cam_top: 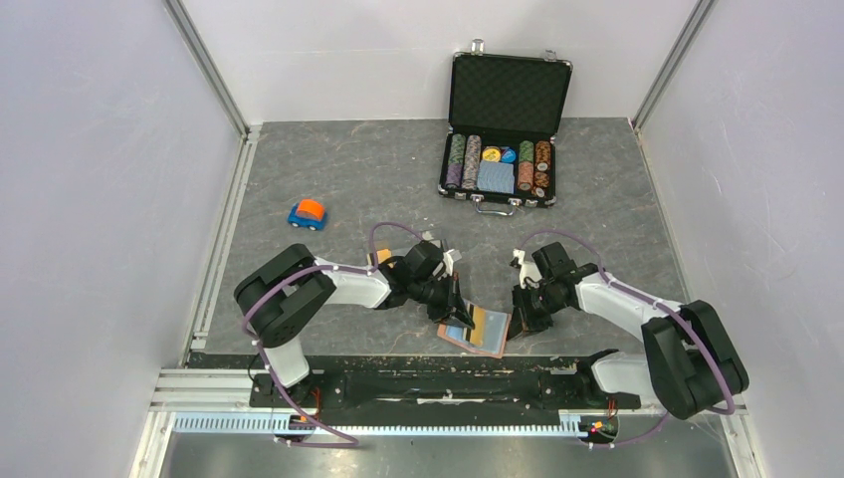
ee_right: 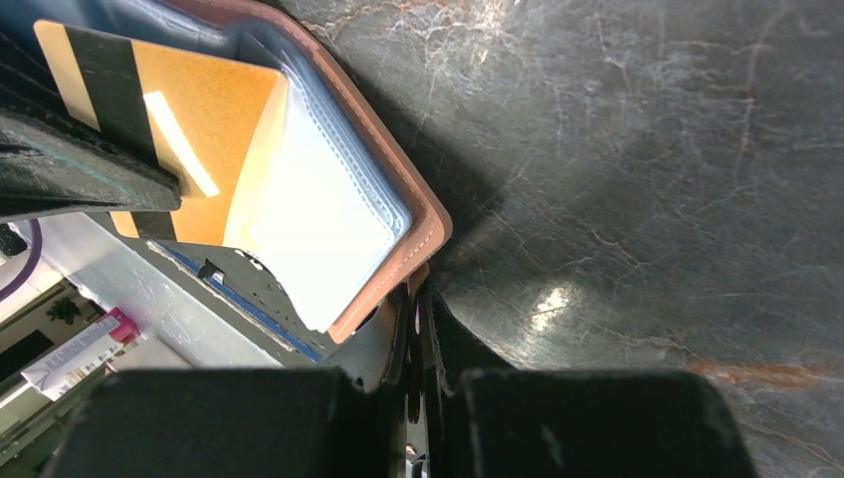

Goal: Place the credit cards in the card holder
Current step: Insert the credit card into the card holder, then close the card holder at the center of the board.

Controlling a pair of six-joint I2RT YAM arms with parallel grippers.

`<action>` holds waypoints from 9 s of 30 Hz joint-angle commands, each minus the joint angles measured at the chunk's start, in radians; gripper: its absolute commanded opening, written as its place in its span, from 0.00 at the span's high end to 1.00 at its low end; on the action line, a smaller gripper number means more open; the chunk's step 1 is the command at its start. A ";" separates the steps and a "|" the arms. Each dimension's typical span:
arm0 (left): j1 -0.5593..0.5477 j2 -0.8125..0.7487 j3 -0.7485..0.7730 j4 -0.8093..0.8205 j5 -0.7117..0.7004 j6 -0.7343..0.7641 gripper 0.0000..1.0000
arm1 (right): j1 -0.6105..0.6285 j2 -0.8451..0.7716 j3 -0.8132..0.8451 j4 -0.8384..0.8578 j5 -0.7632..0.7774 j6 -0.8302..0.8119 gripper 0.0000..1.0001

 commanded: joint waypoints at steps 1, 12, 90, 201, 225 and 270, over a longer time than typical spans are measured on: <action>-0.016 -0.001 0.010 0.019 0.050 -0.013 0.98 | -0.009 0.028 0.015 0.016 0.082 -0.046 1.00; -0.016 -0.044 0.099 -0.230 -0.107 0.123 0.98 | -0.016 0.031 0.027 0.005 0.095 -0.061 1.00; -0.022 0.031 0.161 -0.287 -0.105 0.161 0.93 | -0.030 -0.025 0.103 -0.061 0.111 -0.096 0.54; -0.035 -0.111 0.264 -0.574 -0.230 0.339 0.35 | -0.047 -0.016 0.172 -0.057 0.094 -0.128 0.70; 0.096 -0.140 -0.012 -0.092 0.005 0.096 0.46 | 0.022 0.038 -0.014 0.130 -0.047 -0.076 1.00; -0.026 0.078 0.431 -0.567 0.013 0.316 0.58 | 0.019 0.050 0.270 0.031 0.027 -0.067 1.00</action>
